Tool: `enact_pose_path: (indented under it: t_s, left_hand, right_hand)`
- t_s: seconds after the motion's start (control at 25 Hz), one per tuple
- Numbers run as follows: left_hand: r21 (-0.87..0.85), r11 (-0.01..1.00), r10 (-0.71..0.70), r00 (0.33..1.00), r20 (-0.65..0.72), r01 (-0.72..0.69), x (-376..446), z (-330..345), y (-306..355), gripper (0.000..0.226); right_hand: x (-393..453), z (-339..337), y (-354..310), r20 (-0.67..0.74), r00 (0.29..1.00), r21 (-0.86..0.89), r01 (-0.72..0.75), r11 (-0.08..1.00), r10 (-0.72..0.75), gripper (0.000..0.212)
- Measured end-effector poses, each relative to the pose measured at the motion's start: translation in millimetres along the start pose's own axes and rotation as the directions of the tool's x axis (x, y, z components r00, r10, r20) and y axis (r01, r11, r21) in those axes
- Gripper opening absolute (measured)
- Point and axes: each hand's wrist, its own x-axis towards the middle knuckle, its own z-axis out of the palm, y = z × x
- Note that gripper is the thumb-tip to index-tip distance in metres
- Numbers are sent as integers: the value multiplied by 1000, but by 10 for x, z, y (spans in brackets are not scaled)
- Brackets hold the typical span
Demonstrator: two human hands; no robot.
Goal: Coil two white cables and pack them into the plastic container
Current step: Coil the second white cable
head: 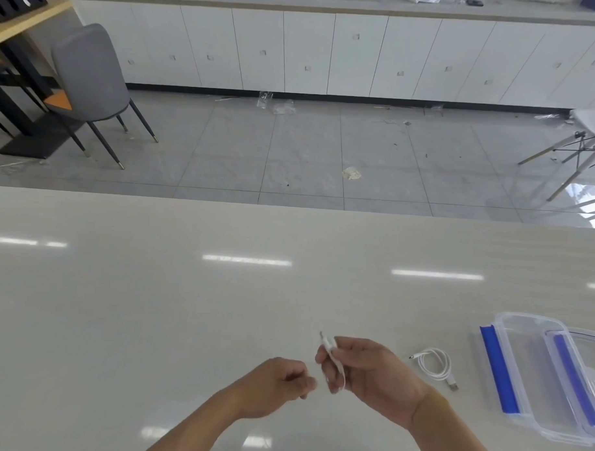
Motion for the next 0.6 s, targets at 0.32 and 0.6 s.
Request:
enact_pose_path:
  t_s: [0.32,0.6]
  left_hand:
    - [493,870,-4,999,-40,23,123,-351,277,29]
    - [423,906,141,962,-233,-31,19,-221,396,26]
  right_hand:
    - [54,141,204,-133,951,-783,-272,559,278,22]
    - [211,-46,315,-463,885,-306,-117,945,-41,26]
